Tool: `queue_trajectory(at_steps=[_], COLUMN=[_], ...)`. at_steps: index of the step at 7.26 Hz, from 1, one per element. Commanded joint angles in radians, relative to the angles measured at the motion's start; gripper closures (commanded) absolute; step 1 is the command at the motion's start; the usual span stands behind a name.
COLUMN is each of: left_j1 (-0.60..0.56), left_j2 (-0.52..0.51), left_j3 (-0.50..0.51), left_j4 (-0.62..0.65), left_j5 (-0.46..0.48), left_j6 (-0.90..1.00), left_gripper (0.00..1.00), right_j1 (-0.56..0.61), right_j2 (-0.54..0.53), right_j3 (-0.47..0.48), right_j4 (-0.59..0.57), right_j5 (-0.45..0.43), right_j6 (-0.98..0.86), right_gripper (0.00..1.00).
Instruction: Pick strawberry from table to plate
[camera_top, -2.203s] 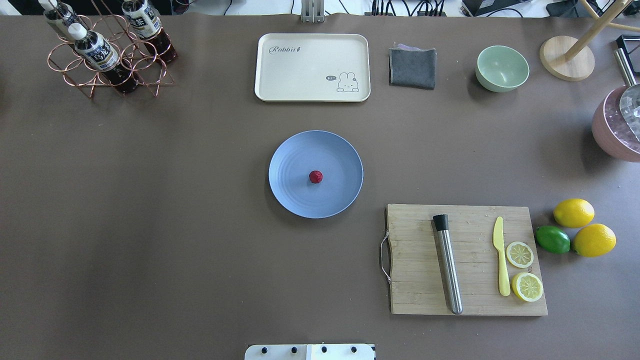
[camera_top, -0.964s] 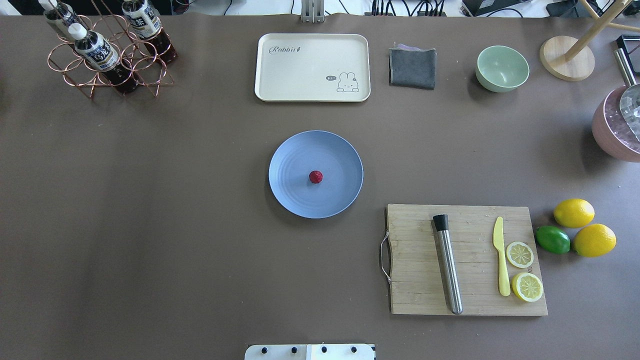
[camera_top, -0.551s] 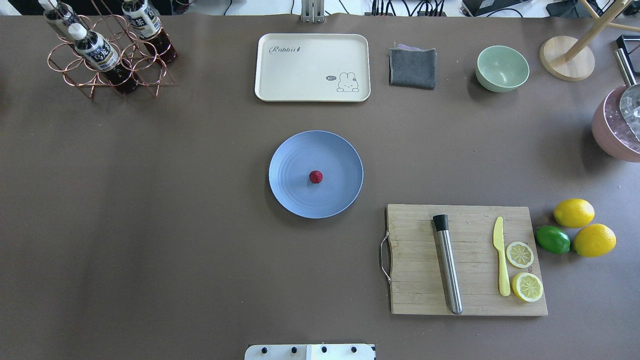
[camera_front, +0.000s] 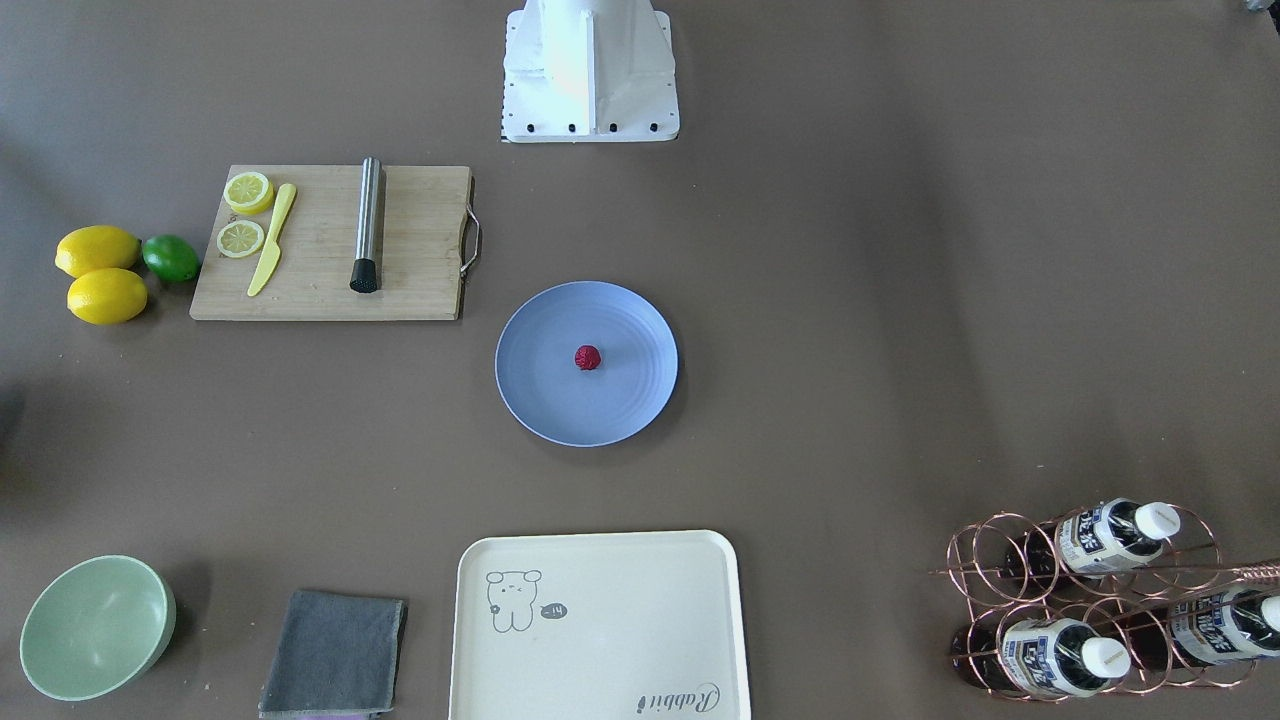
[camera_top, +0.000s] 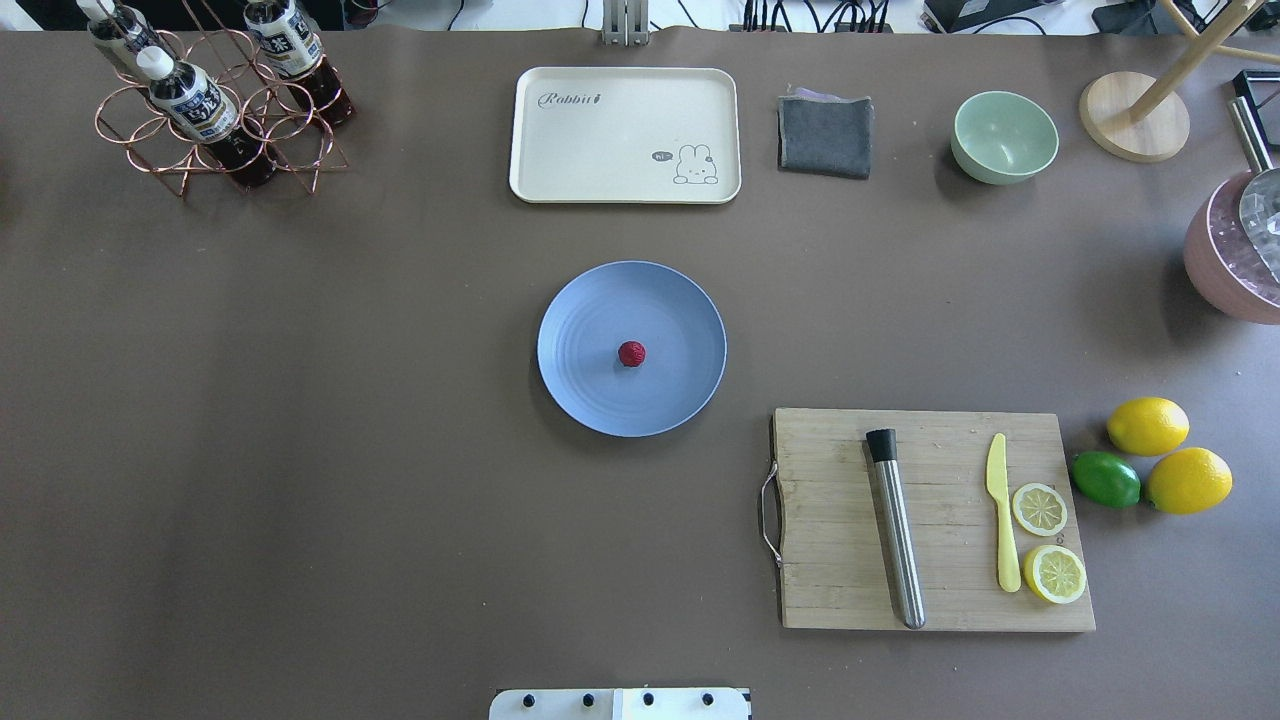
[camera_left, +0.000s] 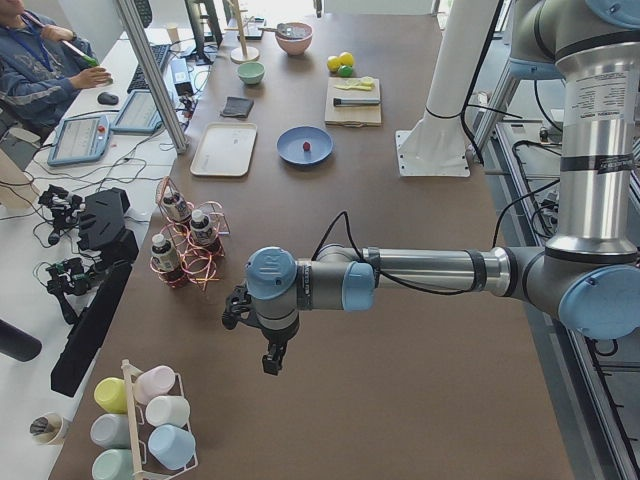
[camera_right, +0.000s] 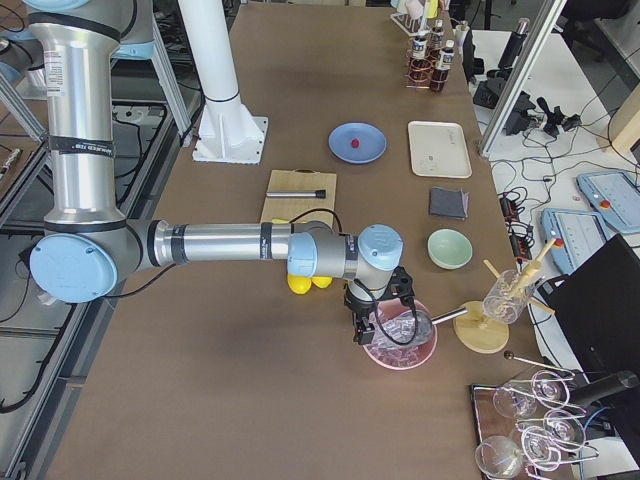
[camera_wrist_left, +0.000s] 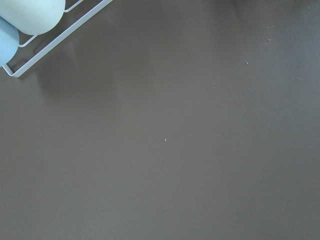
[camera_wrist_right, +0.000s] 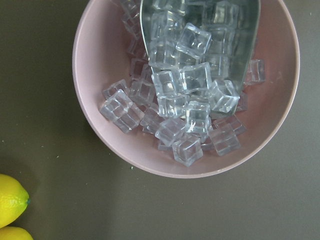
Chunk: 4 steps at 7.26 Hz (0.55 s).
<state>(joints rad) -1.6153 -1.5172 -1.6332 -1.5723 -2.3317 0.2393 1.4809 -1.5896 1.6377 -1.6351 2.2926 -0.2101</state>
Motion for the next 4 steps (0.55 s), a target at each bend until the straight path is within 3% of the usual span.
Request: queue_trajectory(at_steps=[1,4], left_j1=[0.0,0.0], left_j2=[0.0,0.0], left_j3=[0.0,0.007], left_j4=[0.0,0.0], left_j5=[0.0,0.0], left_j6=[0.0,0.0], left_gripper=[0.01,0.01], right_j1=[-0.005,-0.013], right_j2=[-0.001,-0.001], right_j3=[-0.002,-0.001], right_j4=[0.003,0.005], right_j5=[0.027,0.028], right_j6=[0.0,0.002], right_gripper=[0.0,0.0])
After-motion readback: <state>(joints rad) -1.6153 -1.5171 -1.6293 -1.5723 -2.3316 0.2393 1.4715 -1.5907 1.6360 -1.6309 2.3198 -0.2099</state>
